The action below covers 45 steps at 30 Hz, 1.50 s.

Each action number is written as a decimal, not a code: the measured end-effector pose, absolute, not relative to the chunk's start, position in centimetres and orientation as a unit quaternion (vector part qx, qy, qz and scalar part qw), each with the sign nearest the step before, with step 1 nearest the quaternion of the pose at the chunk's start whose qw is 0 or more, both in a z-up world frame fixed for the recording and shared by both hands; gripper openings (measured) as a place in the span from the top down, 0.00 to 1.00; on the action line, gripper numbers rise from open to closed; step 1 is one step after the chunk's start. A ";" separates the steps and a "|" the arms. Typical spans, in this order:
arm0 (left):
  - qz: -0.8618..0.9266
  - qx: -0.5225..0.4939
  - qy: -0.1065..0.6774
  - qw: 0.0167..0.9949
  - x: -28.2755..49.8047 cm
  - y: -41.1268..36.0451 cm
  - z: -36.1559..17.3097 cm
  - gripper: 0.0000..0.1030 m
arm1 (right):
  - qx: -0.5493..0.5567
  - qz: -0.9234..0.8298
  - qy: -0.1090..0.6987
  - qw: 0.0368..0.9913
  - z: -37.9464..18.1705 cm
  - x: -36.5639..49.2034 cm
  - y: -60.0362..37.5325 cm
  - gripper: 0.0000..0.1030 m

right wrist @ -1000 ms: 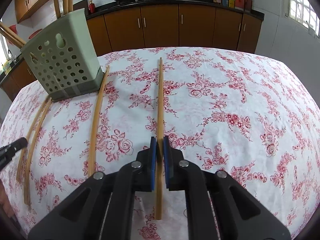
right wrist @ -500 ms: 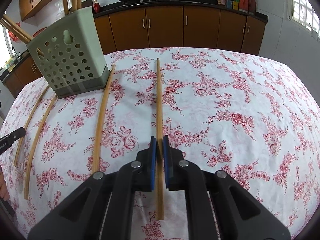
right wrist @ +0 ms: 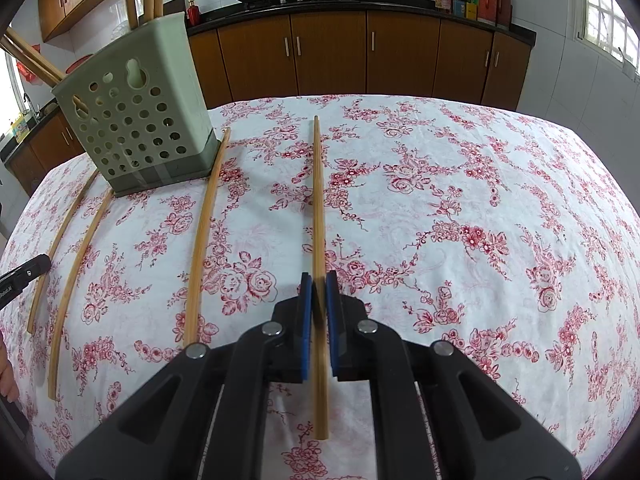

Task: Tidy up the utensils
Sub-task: 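Lower both tools and grasp a wooden chopstick with each, then lift the chopstick with the left tool while the right tool lifts its chopstick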

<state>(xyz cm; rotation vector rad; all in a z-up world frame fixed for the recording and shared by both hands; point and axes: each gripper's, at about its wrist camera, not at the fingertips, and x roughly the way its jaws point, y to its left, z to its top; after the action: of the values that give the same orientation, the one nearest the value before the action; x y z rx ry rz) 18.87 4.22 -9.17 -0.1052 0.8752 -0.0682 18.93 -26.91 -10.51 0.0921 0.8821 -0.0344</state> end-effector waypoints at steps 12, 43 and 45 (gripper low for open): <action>-0.038 -0.067 0.423 0.903 18.9 4.8 -9.1 0.91 | 0.050 -0.015 0.427 0.903 -10.5 18.9 -27.0 0.91; -0.048 -0.060 0.345 0.936 13.2 5.2 -1.0 0.93 | 0.060 -0.019 0.299 0.952 -0.6 13.9 -28.9 0.92; -0.047 -0.064 0.328 0.941 13.0 5.4 0.3 0.93 | 0.062 -0.018 0.288 0.955 0.2 13.8 -28.9 0.92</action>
<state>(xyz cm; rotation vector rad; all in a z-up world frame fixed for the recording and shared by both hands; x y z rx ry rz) 13.00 5.41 0.32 -0.1297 0.6684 -0.0965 13.80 -28.87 0.18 0.1262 0.5854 -0.0358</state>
